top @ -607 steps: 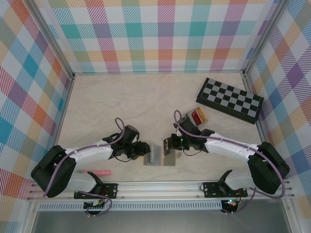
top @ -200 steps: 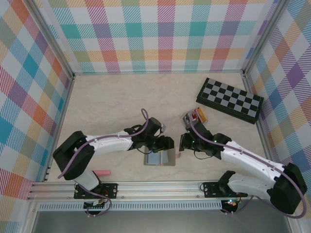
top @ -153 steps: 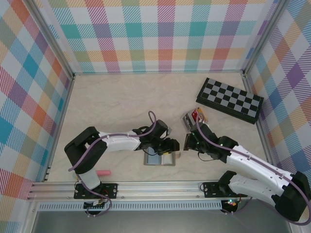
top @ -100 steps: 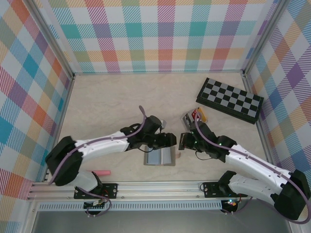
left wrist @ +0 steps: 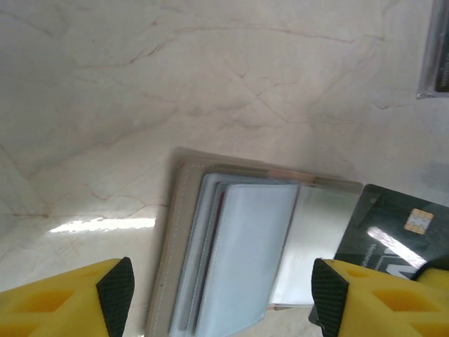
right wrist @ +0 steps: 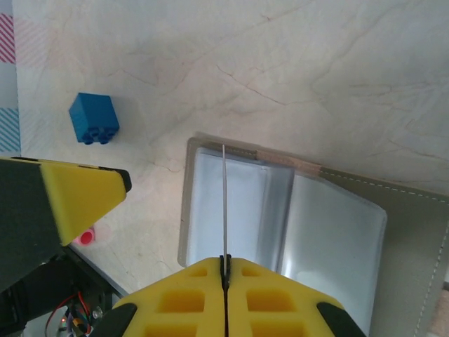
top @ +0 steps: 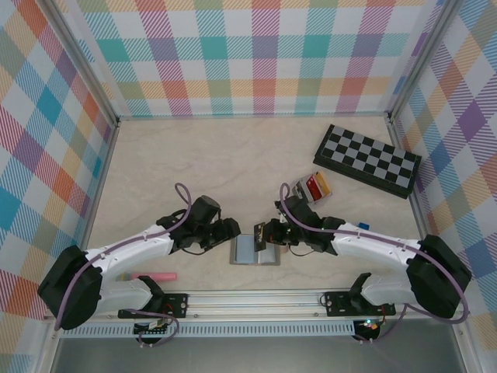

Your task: Put the credit cards into the card holder

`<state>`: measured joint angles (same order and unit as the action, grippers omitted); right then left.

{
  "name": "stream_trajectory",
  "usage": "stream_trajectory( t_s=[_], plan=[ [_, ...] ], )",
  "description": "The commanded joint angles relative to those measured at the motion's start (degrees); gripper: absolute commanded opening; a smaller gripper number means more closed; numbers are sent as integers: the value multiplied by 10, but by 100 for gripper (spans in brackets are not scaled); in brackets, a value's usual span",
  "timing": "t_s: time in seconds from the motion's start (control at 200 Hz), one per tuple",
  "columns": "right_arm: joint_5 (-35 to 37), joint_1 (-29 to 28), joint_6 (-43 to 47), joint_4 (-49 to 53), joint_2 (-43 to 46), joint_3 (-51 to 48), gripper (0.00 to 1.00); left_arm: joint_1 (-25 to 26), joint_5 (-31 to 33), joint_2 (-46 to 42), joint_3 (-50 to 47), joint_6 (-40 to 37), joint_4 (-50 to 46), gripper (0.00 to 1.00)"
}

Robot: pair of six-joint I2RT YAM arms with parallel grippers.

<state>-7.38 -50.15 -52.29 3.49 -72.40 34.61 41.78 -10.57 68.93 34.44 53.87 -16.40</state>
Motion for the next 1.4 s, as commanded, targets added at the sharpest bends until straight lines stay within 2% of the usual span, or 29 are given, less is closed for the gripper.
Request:
stream_trajectory(
  t_s=[0.0,0.655,1.005,1.185,1.395],
  plan=[
    [-28,-2,-17,-74,-14,-22,7,-4,-33,3,-2,5,26,70],
    [-31,-7,-63,-181,-46,-102,7,0,-89,83,-24,-3,82,64],
    [-42,-12,-90,-264,-43,-141,7,15,-78,107,-36,17,104,53],
    [-41,-13,-88,-261,-40,-143,6,25,-68,120,-36,24,104,47],
    [-38,-13,-113,-302,-50,-168,6,33,-54,135,-32,27,91,40]
  ],
)
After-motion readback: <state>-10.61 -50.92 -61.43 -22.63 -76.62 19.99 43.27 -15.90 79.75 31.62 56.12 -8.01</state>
